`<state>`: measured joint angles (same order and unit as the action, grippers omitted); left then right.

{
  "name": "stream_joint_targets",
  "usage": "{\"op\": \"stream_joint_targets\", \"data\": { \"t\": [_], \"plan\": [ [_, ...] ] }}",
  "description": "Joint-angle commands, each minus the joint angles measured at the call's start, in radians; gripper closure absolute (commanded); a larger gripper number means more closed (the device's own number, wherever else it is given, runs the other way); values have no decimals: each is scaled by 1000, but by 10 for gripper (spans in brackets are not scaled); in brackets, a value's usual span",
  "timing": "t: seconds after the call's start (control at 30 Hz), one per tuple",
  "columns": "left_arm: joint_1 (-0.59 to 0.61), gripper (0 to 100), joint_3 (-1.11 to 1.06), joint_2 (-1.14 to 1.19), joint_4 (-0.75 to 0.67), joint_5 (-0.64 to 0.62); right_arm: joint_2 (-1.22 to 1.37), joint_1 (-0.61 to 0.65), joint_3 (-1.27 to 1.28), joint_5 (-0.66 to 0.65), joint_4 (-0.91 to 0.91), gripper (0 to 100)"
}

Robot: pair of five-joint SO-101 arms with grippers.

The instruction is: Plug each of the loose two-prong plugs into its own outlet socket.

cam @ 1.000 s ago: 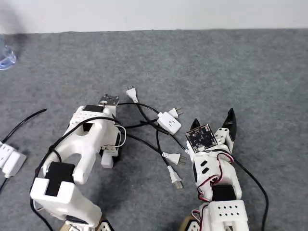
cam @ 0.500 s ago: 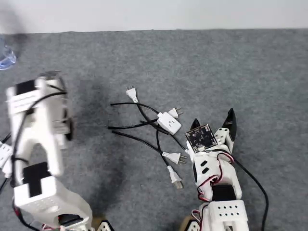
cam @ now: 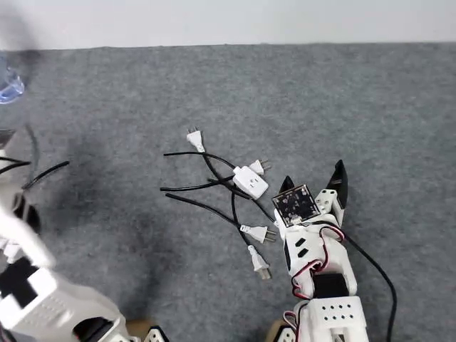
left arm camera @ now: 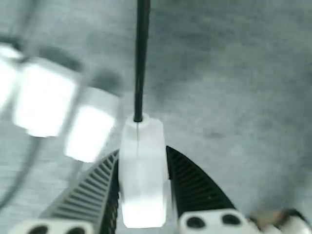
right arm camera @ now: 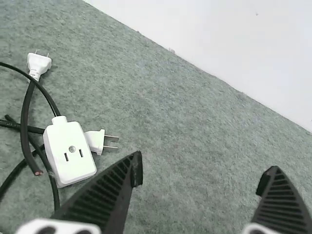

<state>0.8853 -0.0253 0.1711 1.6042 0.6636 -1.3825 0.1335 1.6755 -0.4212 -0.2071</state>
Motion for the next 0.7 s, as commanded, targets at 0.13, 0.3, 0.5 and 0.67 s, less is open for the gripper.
{"op": "stream_joint_targets", "data": {
  "t": [0.13,0.3,0.5,0.67],
  "plan": [
    [190,985,47,-6,-201,66,4,25,14,3,-10,627],
    [219,964,44,-8,-120,226,4,25,14,3,-10,627],
    [218,739,50,-9,-123,224,4,25,14,3,-10,627],
    [206,718,45,-11,-169,273,4,25,14,3,-10,627]
  ]
}}
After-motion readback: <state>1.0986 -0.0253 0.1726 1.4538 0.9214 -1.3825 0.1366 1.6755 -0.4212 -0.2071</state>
